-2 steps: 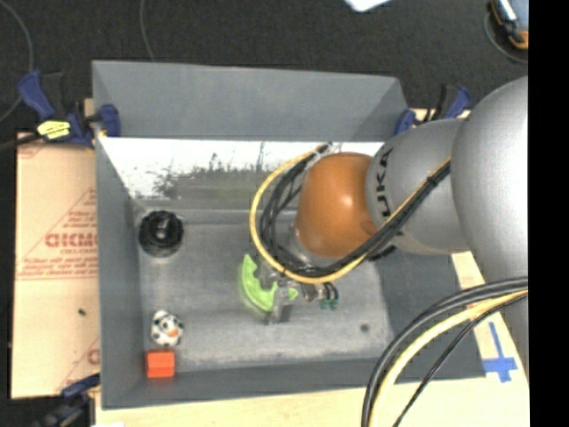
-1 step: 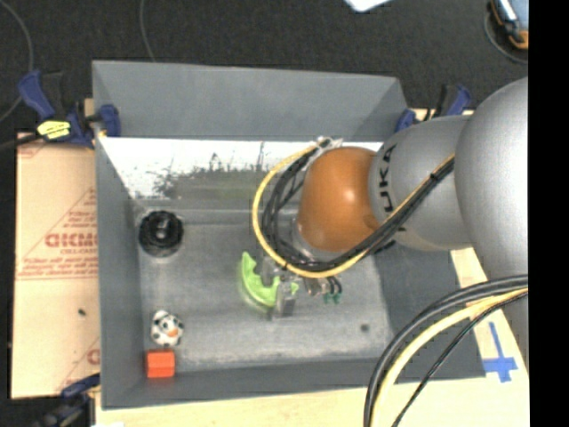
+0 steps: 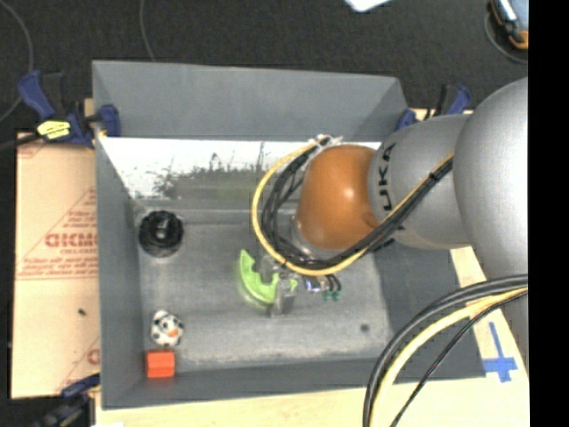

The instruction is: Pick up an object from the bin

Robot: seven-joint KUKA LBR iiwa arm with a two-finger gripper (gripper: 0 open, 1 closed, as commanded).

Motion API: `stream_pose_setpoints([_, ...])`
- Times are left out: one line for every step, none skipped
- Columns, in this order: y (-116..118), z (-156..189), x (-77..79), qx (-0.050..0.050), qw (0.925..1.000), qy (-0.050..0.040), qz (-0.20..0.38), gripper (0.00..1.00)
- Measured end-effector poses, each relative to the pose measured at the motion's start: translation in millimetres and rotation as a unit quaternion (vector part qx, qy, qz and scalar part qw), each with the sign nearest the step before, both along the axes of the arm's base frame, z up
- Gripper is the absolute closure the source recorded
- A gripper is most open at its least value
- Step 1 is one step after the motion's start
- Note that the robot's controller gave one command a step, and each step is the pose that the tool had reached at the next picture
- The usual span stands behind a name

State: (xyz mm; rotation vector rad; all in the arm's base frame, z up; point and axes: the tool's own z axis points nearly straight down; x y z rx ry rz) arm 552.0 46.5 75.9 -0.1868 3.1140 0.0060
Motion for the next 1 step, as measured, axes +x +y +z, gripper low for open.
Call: stream_pose_setpoints([-3.1,-1.5,8.4,0.0,1.0,-0.0007,0.005,1.0])
